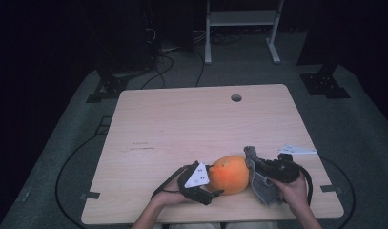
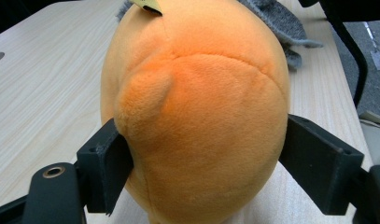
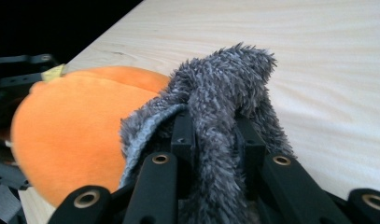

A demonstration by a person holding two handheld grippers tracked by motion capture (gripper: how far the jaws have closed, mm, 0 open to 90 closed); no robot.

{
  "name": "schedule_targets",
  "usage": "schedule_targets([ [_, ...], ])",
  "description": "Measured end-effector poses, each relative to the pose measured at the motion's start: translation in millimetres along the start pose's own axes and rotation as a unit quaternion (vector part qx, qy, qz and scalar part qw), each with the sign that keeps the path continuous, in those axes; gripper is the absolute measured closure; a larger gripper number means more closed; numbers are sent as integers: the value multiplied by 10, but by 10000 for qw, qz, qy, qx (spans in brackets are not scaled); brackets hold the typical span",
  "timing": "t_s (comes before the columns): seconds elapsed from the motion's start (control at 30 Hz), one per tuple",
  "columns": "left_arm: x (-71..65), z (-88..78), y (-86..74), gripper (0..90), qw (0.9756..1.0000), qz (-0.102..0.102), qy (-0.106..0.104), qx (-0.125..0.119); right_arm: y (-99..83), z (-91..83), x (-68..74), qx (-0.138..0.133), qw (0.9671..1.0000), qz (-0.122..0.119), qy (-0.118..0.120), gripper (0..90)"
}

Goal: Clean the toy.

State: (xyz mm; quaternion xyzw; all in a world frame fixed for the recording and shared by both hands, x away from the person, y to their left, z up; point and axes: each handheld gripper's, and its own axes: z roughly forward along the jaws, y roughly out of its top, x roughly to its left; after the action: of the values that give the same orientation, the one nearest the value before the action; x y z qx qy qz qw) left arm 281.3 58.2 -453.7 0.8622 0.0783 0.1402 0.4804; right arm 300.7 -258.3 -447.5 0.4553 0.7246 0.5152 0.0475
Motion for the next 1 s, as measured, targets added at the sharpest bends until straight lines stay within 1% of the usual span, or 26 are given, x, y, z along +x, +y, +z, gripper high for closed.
schedule_targets([
  [0.03,-4,4,9,205,10000,19,4,1,6,-7,-4,2,10000,6,-33,734],
  [0.07,-11,6,18,206,10000,43,1,2,27,-36,23,-78,9999,-89,-116,735],
  [0.1,-17,7,26,208,9999,118,-10,5,59,-73,62,-219,9996,-150,-100,735],
  [0.13,-27,13,31,213,9999,128,-17,-23,107,-114,124,-369,9991,-213,55,734],
  [0.17,-40,17,39,216,9998,201,-44,-28,134,-135,172,-449,9985,-313,87,734],
  [0.2,-48,17,43,220,9997,247,-57,-41,173,-157,252,-554,9971,-498,154,734],
  [0.23,-60,19,45,222,9996,261,-110,-81,192,-157,299,-581,9964,-571,234,733],
  [0.27,-63,13,48,224,9994,281,-180,-103,208,-147,353,-574,9955,-705,280,733],
  [0.3,-60,5,48,224,9993,286,-222,-138,211,-119,398,-522,9948,-838,250,733],
  [0.37,-41,-8,45,219,9993,193,-251,-173,174,-46,440,-308,9940,-1044,138,732],
  [0.4,-23,-8,46,199,9995,142,-225,-175,148,-28,430,-305,9943,-1012,141,733],
  [0.43,-9,5,52,181,9997,36,-154,-187,131,-27,404,-319,9950,-926,193,732],
  [0.47,-8,13,57,164,9997,-29,-128,-189,122,-34,370,-333,9956,-857,199,733],
  [0.5,-12,25,67,164,9998,-35,-86,-182,118,-39,351,-334,9959,-816,189,732],
  [0.53,-23,36,75,171,9998,7,-43,-174,112,-44,319,-332,9964,-759,175,732],
  [0.6,-36,41,85,202,9998,69,-33,-175,90,-47,242,-302,9975,-620,132,732],
  [0.7,-36,32,74,214,9998,68,-65,-195,34,-47,111,-187,9990,-399,-114,733],
  [0.77,-24,24,57,216,9997,28,-96,-214,9,-53,45,-103,9992,-307,-253,735],
  [0.83,-22,22,50,224,9997,31,-113,-216,28,-86,53,-172,9990,-342,-224,735],
  [0.87,-23,22,49,225,9997,31,-112,-220,61,-116,94,-291,9985,-435,-147,735],
  [0.9,-27,25,53,227,9997,42,-104,-211,101,-145,156,-426,9977,-529,1,735],
  [0.93,-31,29,57,229,9997,41,-111,-217,152,-177,256,-566,9960,-668,200,736],
  [0.97,-36,37,64,231,9997,47,-118,-226,177,-190,327,-609,9948,-776,271,736],
  [1.0,-39,44,67,234,9996,57,-123,-240,206,-197,442,-621,9924,-1009,339,735],
])
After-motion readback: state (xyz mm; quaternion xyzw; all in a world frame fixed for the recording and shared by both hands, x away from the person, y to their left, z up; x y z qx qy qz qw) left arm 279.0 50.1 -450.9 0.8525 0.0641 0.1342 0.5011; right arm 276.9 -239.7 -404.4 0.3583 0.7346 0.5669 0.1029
